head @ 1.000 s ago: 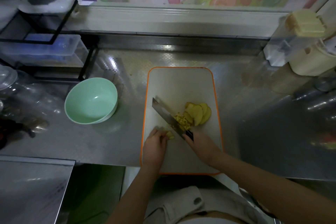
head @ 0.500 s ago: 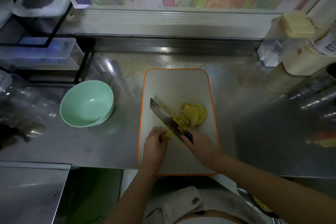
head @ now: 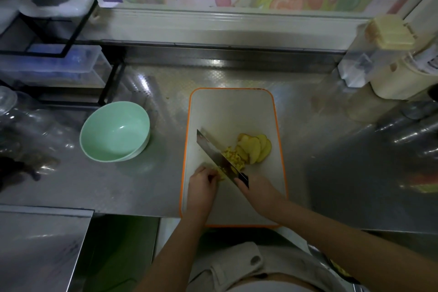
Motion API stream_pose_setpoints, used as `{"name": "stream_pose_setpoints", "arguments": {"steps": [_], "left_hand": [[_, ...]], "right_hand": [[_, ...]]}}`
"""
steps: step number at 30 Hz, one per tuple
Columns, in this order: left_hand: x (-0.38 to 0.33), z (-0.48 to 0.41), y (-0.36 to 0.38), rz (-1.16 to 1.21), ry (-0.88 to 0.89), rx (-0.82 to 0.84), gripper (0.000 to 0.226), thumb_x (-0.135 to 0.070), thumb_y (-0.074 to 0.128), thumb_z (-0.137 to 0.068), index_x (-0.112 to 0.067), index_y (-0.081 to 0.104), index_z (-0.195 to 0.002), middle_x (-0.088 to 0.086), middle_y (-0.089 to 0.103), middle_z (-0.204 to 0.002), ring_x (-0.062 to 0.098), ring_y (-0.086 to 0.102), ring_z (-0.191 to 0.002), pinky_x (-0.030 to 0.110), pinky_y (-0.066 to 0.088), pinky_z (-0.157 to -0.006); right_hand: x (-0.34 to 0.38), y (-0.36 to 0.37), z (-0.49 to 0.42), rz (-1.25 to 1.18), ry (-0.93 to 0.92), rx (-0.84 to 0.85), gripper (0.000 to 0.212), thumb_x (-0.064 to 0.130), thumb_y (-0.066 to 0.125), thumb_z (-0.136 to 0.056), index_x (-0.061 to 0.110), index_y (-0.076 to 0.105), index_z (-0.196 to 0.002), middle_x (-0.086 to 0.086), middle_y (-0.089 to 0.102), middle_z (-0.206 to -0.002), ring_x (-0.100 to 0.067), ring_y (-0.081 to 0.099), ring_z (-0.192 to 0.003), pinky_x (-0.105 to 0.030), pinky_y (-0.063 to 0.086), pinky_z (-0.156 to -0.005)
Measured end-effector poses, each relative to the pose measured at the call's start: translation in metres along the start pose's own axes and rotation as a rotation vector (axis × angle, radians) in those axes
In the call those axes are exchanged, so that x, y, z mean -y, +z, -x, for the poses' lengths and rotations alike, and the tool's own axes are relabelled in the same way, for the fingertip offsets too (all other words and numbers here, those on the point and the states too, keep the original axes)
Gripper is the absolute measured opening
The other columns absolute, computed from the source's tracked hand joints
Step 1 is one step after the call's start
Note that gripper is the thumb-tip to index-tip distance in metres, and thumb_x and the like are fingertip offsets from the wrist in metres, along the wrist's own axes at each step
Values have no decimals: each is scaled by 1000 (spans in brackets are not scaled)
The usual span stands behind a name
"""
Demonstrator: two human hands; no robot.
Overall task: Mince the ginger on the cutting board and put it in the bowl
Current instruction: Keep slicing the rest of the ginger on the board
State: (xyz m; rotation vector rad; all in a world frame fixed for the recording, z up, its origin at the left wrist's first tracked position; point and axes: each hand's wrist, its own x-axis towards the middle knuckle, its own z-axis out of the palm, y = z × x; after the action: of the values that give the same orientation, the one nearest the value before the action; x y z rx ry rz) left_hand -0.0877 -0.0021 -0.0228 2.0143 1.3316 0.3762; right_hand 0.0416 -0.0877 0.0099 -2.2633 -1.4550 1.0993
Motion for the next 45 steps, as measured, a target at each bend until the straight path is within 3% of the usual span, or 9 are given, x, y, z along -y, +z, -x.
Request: {"name": "stream_pose_setpoints", "arguments": {"steps": [3, 6, 9, 15, 20, 24, 28, 36, 45], "left_hand": [[1, -2, 1, -12, -9, 7, 15, 4, 61, -79, -2, 72, -85, 13, 65, -89, 25, 59, -80, 12, 29, -67], [1, -2, 1, -16, -1, 3, 14, 4, 62, -78, -2, 73, -84, 13, 65, -87, 25, 59, -79, 10, 28, -67], [1, -1, 0, -12, 5, -2, 13, 3, 62, -78, -3, 72, -84, 12, 65, -87, 22, 58, -78, 9, 29, -67], [-2, 4, -2, -44, -5, -7, 15, -3, 60, -82, -4, 72, -92, 11, 65, -94, 26, 60, -84, 14, 29, -64], [-2, 6, -2, -56, 18, -5, 18, -4, 57, -85, -5, 71, -97, 10, 63, -99, 25, 60, -87, 16, 32, -67], [0, 5, -2, -43, 25, -2, 19, -3, 58, -85, -4, 71, -98, 10, 64, -100, 25, 60, -87, 19, 37, -72], [1, 4, -3, -29, 24, 2, 15, -4, 60, -84, -4, 71, -95, 11, 64, -95, 24, 60, -85, 13, 33, -71], [1, -1, -5, -23, -7, 26, 16, -2, 60, -82, -4, 73, -91, 12, 65, -94, 24, 59, -83, 11, 28, -67], [2, -2, -4, -11, -21, 29, 15, -1, 60, -82, -3, 73, -91, 13, 65, -96, 24, 60, -85, 10, 29, -68]], "right_hand": [[0, 4, -2, -106, 47, 1, 31, 34, 37, -100, 9, 55, -94, -4, 54, -78, -20, 54, -71, -29, 38, -64], [-2, 11, -6, -118, 64, -18, 29, 31, 40, -99, 20, 46, -73, 6, 44, -63, -6, 43, -54, -22, 32, -50], [-5, 13, -10, -111, 57, -35, 26, 30, 41, -99, 20, 46, -76, 8, 43, -62, -3, 41, -52, -17, 27, -46], [-13, 5, -19, -12, 29, -84, 30, 34, 41, -99, 9, 57, -99, -11, 62, -89, -26, 59, -80, -29, 35, -62], [-13, 4, -17, -70, 27, -114, 33, 37, 42, -98, 8, 57, -94, -13, 64, -88, -28, 61, -80, -37, 45, -68], [-10, 0, -8, -130, 0, -131, 27, 35, 43, -98, 13, 56, -88, -2, 59, -76, -16, 55, -67, -27, 37, -60], [-5, -4, 1, -119, -1, -122, 32, 31, 44, -98, 33, 37, -67, 13, 42, -59, -1, 42, -52, -15, 34, -49], [-3, 1, 2, -93, 37, -48, 31, 35, 41, -99, 13, 49, -78, 5, 44, -60, -12, 45, -56, -26, 29, -50], [-2, 8, -8, -117, 59, -22, 27, 33, 42, -98, 14, 51, -81, 6, 45, -61, -11, 47, -55, -23, 32, -49]]}}
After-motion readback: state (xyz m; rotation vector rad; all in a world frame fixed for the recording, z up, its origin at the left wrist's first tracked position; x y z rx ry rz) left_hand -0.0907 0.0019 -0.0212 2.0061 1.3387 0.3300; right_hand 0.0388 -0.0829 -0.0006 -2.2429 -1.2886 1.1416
